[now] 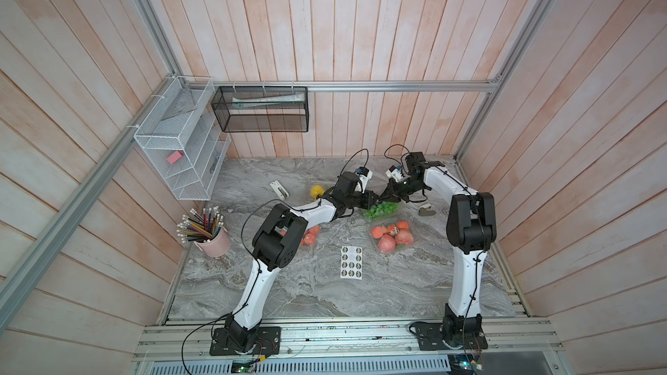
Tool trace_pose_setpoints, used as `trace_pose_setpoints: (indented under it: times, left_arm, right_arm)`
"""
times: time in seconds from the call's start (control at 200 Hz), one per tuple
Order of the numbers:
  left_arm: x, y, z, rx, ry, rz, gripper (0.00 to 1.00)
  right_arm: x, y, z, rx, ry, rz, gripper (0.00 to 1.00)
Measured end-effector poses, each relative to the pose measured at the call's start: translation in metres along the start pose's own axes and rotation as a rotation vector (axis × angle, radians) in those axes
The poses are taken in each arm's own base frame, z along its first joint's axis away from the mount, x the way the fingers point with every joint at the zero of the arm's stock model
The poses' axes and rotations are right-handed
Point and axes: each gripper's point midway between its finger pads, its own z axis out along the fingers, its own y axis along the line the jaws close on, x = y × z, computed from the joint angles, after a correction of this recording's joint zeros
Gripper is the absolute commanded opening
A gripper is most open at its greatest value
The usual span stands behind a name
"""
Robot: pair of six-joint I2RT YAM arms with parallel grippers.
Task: Label fruit boxes
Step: Stick the label on the fruit box.
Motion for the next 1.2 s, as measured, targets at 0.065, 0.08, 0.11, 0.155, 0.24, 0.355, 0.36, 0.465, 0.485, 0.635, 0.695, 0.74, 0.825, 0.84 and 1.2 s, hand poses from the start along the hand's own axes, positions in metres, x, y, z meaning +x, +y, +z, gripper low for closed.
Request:
trace_pose_setpoints:
  times: [0.065,0.08,0.11,0.155,0.24,0.355,0.36,0.465,0.485,0.635,0.695,0.74,0.825,0.84,1.2]
  left_arm:
    - [-0.001,0.001,0.000,-0.005,-0.002,-0.004,0.10]
    - [-0.001,0.001,0.000,-0.005,-0.003,-0.006,0.10]
    - [-0.001,0.001,0.000,-0.007,-0.004,-0.007,0.10]
    - [-0.001,0.001,0.000,-0.007,-0.004,-0.011,0.10]
    - [0.000,0.002,0.001,-0.007,-0.003,-0.018,0.10]
    - [0.000,0.004,0.006,-0.008,-0.003,-0.028,0.10]
    - [0.001,0.005,0.006,-0.008,-0.002,-0.029,0.10]
    - [0.004,0.007,0.008,-0.010,0.003,-0.036,0.10]
    - [0.004,0.007,0.008,-0.009,0.002,-0.036,0.10]
    - [0.000,0.005,0.009,-0.005,-0.007,-0.031,0.10]
    - [-0.001,0.006,0.009,-0.005,-0.008,-0.030,0.10]
    - [0.001,0.007,0.010,-0.006,-0.006,-0.031,0.10]
    - [0.003,0.009,0.011,-0.009,0.000,-0.031,0.09]
    - [0.003,0.009,0.011,-0.009,0.001,-0.030,0.09]
    - [0.006,0.011,0.011,-0.027,0.019,-0.016,0.05]
  right_arm:
    - [0.000,0.000,0.000,0.000,0.000,0.000,0.00]
    - [0.000,0.000,0.000,0.000,0.000,0.000,0.00]
    - [0.000,0.000,0.000,0.000,0.000,0.000,0.00]
    - [0.000,0.000,0.000,0.000,0.000,0.000,0.00]
    - [0.000,0.000,0.000,0.000,0.000,-0.004,0.00]
    - [0.000,0.000,0.000,0.000,0.000,-0.006,0.00]
    - [0.000,0.000,0.000,0.000,0.000,-0.007,0.00]
    - [0.000,0.000,0.000,0.002,0.001,-0.006,0.00]
    - [0.000,0.000,0.000,0.001,0.001,-0.005,0.00]
    - [0.001,0.000,0.000,0.002,0.002,-0.005,0.00]
    - [0.001,0.000,0.000,0.001,0.002,-0.005,0.00]
    - [0.001,0.000,0.000,0.002,0.002,-0.005,0.00]
    - [0.001,-0.001,0.000,0.007,0.001,-0.004,0.00]
    - [0.001,-0.001,0.000,0.007,0.001,-0.004,0.00]
    - [0.000,-0.001,0.000,0.008,0.001,-0.004,0.00]
